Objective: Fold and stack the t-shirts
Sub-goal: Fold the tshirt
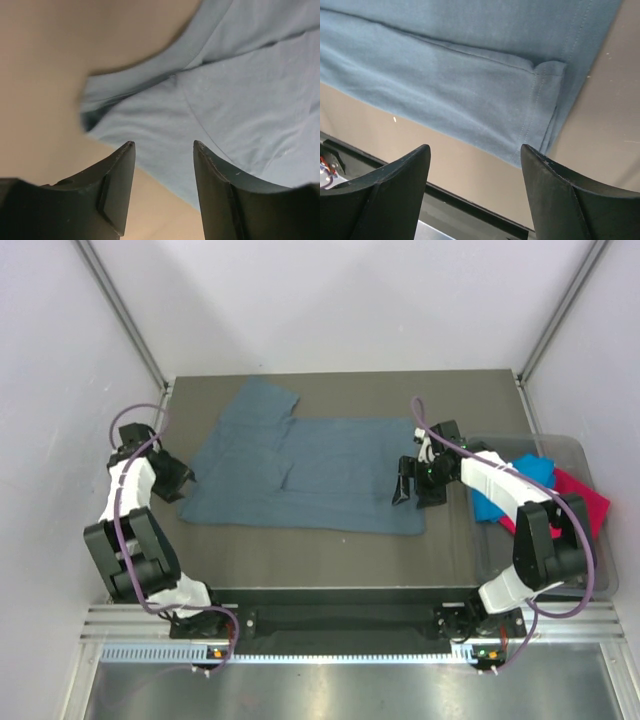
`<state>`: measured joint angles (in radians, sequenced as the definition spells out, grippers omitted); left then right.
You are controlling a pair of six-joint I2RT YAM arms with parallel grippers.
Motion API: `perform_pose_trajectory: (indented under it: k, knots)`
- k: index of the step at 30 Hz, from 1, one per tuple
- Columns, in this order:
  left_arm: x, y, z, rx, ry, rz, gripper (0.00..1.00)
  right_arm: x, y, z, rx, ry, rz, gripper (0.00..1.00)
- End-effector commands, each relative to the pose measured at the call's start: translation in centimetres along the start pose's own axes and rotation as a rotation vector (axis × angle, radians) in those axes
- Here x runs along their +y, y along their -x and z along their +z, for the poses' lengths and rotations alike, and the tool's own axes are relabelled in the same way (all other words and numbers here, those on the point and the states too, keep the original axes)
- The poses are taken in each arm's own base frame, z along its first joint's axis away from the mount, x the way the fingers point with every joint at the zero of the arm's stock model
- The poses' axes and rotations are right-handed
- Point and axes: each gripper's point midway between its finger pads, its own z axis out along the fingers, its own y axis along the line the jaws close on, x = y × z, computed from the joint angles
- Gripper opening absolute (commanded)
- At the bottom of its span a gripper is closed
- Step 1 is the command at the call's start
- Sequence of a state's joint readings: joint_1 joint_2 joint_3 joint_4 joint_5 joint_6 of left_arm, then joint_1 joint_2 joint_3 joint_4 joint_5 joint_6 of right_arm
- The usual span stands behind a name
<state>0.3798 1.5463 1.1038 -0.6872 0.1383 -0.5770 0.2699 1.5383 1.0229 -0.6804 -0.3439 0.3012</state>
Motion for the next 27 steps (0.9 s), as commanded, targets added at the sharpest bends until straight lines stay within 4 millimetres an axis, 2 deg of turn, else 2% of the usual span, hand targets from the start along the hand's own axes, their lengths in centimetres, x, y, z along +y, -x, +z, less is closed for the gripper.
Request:
perform_pose_trajectory:
  k: [1, 2, 3, 5, 7, 8, 10, 12, 13, 14, 16, 17, 18, 19, 20, 21, 23, 24, 25, 26, 27]
  knots:
    - [3.0, 0.3, -2.1, -0.085, 0.157, -0.049, 0.55, -0.6, 0.5, -0.3, -0.029, -0.027, 0.017, 0.73]
    - [4.0, 0.4, -2.0, -0.084, 0.163, -0.089, 0.54, -0.7, 0.1, -0.1, -0.024, -0.028, 0.022, 0.73]
    - [4.2, -0.4, -1.6, -0.044, 0.137, -0.117, 0.54, -0.9, -0.5, 0.1, -0.014, -0.026, 0.026, 0.73]
    - [5.2, -0.2, -1.3, -0.035, 0.112, -0.162, 0.47, -0.8, -0.7, 0.5, -0.021, -0.006, 0.028, 0.72]
    - [4.5, -0.2, -1.0, -0.014, 0.031, -0.157, 0.43, -0.9, -1.2, 1.2, -0.012, 0.009, 0.034, 0.70]
    - [3.8, -0.1, -1.1, -0.011, -0.010, -0.139, 0.40, -0.7, -1.3, 1.3, -0.007, 0.020, 0.036, 0.68]
    - [1.9, 0.6, -1.4, -0.015, -0.109, -0.099, 0.39, -0.7, -1.0, 1.6, -0.005, 0.021, 0.040, 0.65]
    - [0.3, 1.4, -1.4, -0.022, -0.164, -0.078, 0.43, -0.4, 0.1, 1.5, -0.029, 0.026, 0.044, 0.65]
    - [-1.6, 1.8, -1.1, -0.019, -0.243, -0.043, 0.45, -0.3, 0.6, 1.5, -0.038, 0.024, 0.048, 0.65]
    - [-2.6, 2.2, -1.0, -0.021, -0.278, -0.030, 0.46, -0.2, 1.3, 1.3, -0.054, 0.022, 0.051, 0.66]
    - [-5.8, 4.2, -1.3, -0.063, -0.346, 0.008, 0.48, 0.1, 3.6, 1.0, -0.101, 0.014, 0.072, 0.68]
    - [-6.5, 4.5, 0.0, -0.035, -0.353, 0.002, 0.48, 0.1, 5.6, 0.4, -0.152, -0.009, 0.073, 0.69]
    - [-8.8, 6.2, 0.4, -0.038, -0.410, 0.019, 0.44, -0.4, 6.7, 0.6, -0.175, -0.042, 0.093, 0.70]
    - [-9.5, 6.9, 0.8, -0.039, -0.414, 0.026, 0.44, -0.2, 7.5, 0.6, -0.188, -0.038, 0.096, 0.70]
    - [-11.0, 8.3, 0.8, -0.070, -0.462, 0.058, 0.44, -0.2, 9.6, 0.0, -0.239, -0.056, 0.098, 0.70]
    - [-11.9, 9.3, 1.1, -0.089, -0.480, 0.077, 0.44, -0.6, 10.5, 0.4, -0.246, -0.073, 0.107, 0.70]
    - [-14.0, 12.3, 2.2, -0.147, -0.528, 0.119, 0.45, -1.0, 12.8, 0.3, -0.300, -0.106, 0.120, 0.71]
    - [-14.7, 12.9, 2.7, -0.146, -0.557, 0.131, 0.45, -1.2, 14.8, 0.3, -0.330, -0.120, 0.124, 0.70]
    - [-14.8, 13.4, 4.9, -0.129, -0.557, 0.128, 0.47, -1.4, 15.7, 0.2, -0.346, -0.135, 0.124, 0.70]
    - [-16.0, 15.0, 4.6, -0.156, -0.589, 0.143, 0.47, -2.0, 16.9, 0.0, -0.372, -0.170, 0.127, 0.70]
    - [-16.9, 15.5, 4.9, -0.157, -0.623, 0.160, 0.47, -2.3, 18.8, -0.3, -0.406, -0.189, 0.127, 0.70]
